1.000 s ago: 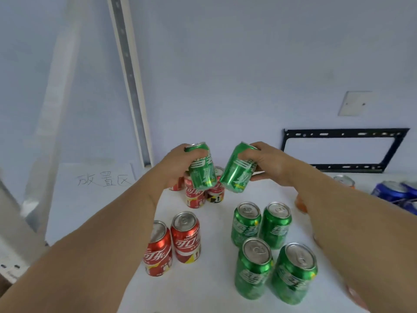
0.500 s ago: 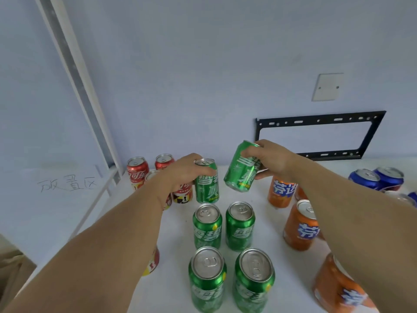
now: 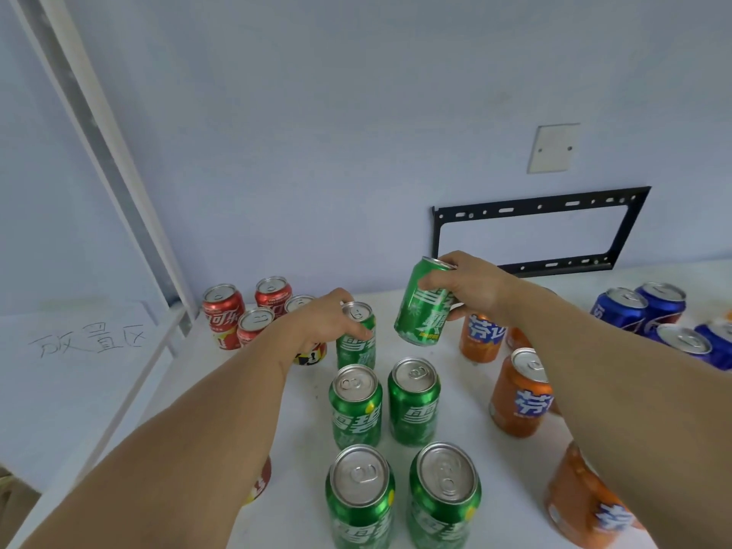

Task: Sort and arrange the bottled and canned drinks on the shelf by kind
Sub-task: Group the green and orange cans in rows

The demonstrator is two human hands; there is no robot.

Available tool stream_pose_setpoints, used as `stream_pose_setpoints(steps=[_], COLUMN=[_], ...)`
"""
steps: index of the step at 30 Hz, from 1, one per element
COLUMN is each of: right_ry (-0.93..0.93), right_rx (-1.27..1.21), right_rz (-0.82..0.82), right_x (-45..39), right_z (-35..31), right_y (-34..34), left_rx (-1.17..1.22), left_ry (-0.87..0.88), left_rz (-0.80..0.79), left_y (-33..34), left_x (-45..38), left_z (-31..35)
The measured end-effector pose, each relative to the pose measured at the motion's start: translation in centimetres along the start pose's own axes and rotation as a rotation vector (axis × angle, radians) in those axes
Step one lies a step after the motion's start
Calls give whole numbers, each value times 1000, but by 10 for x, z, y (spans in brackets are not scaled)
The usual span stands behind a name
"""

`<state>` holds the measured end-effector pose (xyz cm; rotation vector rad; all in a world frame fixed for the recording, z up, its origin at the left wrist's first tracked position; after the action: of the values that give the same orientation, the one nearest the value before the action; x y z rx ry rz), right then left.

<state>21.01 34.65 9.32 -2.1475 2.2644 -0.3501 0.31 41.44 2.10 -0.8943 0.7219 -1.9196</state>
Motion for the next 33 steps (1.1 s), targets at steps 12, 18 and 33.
stream_pose_setpoints(steps=[12,18,33], right_ry=[20,28,94], right_rx=[121,292,355], right_rz=[-7,-8,24], right_x=[-6,-11,-20], right_z=[9,23,58], right_y=[15,31,57], left_rx=[-146,-614,-1105], left_ry=[37,249,562], left_rz=[-22,416,728], left_y=[-5,-42,-38], left_x=[4,25,69], left_z=[8,41,40])
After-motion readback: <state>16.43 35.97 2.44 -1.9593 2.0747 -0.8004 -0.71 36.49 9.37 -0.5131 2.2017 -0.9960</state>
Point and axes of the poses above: each hand's wrist, its own x-axis away from the middle knuckle, its own y-axis out of the palm, z = x × y, the point moved 8 cm from there along -x, towards the middle knuckle, and after that the axes turned 15 degrees about -x, right-handed, at the moved point
